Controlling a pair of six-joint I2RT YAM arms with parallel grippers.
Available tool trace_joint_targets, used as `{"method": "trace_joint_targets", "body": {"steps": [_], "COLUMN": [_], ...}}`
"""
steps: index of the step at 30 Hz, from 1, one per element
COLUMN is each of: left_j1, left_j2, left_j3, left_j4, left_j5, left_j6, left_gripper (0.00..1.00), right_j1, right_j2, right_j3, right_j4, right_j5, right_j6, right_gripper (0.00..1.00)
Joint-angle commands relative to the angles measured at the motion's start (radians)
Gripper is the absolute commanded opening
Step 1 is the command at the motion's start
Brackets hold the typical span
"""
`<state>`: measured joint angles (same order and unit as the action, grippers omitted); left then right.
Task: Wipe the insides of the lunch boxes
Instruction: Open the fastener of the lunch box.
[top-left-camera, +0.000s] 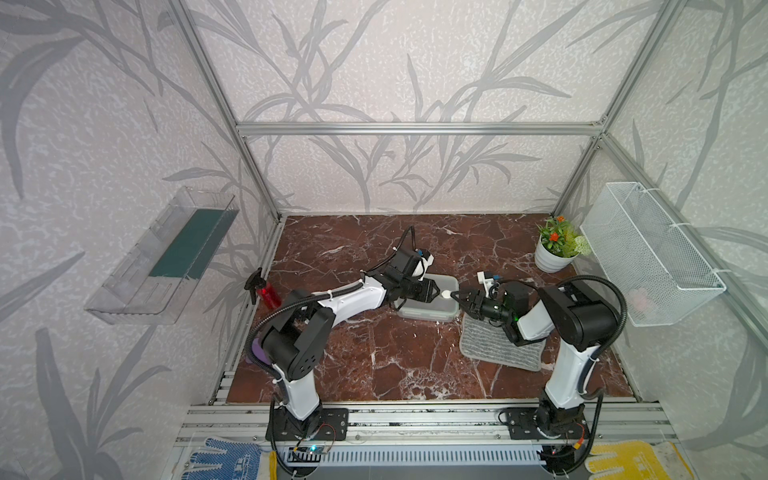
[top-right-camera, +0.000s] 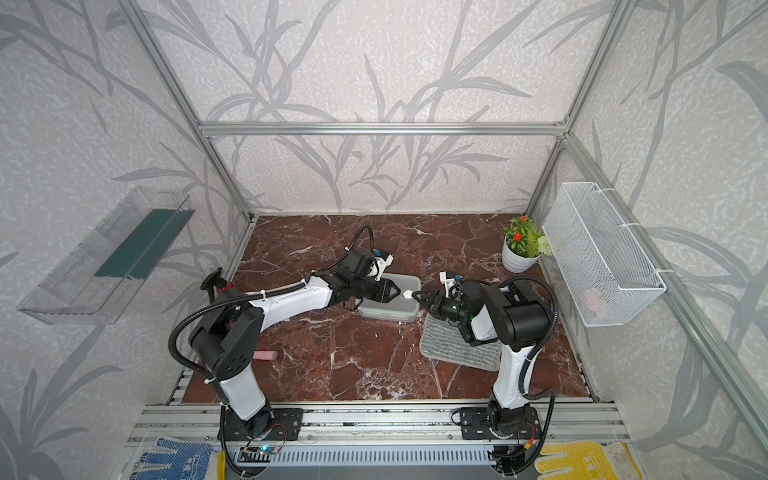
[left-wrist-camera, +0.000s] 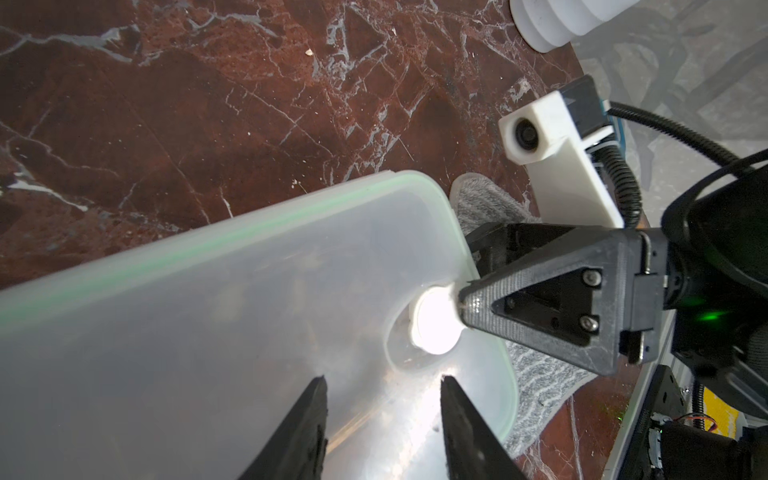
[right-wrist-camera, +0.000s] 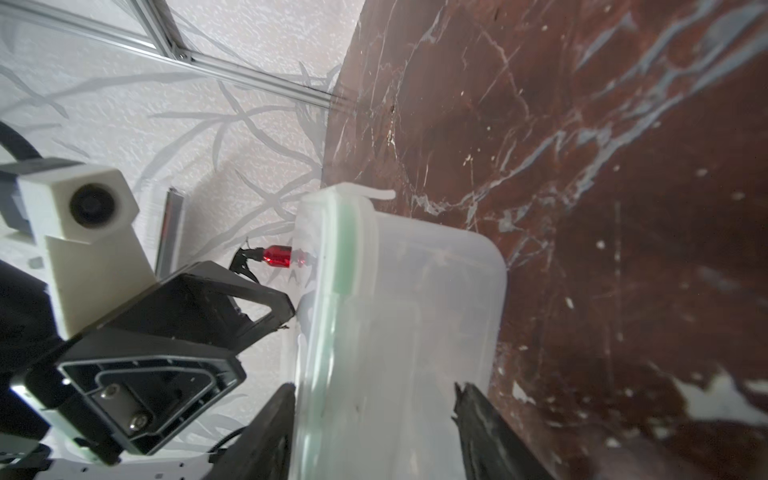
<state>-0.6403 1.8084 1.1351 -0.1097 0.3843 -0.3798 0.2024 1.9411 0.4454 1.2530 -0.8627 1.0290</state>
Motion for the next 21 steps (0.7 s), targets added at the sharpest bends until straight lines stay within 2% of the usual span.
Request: {"method": "trace_joint_targets", "body": {"steps": [1,5,13,17,21], "left_j1": [0.032,0.037,0.039,0.039,0.04], "left_j2": [0.148,0.158,0.188,0.204,0.218], "left_j3": [-0.116,-0.118,-0.115,-0.117,-0.132], "left_j4": [-0.337,-0.331,-0.318,-0.331,-0.327], "left_j5": [-0.119,-0.114,-0.099,-0.112,-0.111], "left_j6": [0.012,0.017,0.015,0.02,0.023], "left_gripper": [0.47,0.47,0.46,0.41,0.3], "right_j1": [0.011,0.012,0.014,0.014,0.013], "right_j2": [-0.003,-0.043,-0.091,-0.14,-0.173], "right_j3": [-0.008,-0.011,-0.014,-0.029,-0.031], "right_j4": [0.149,0.149,0.149,0.149,0.149], "right_j5": [-0.032,-0.037,-0.04,-0.023,-0.021], "right_j6": [0.04,0.028,0.022,0.021,0.023], "right_gripper": [0.54,0.41,0.38,0.34,0.33]}}
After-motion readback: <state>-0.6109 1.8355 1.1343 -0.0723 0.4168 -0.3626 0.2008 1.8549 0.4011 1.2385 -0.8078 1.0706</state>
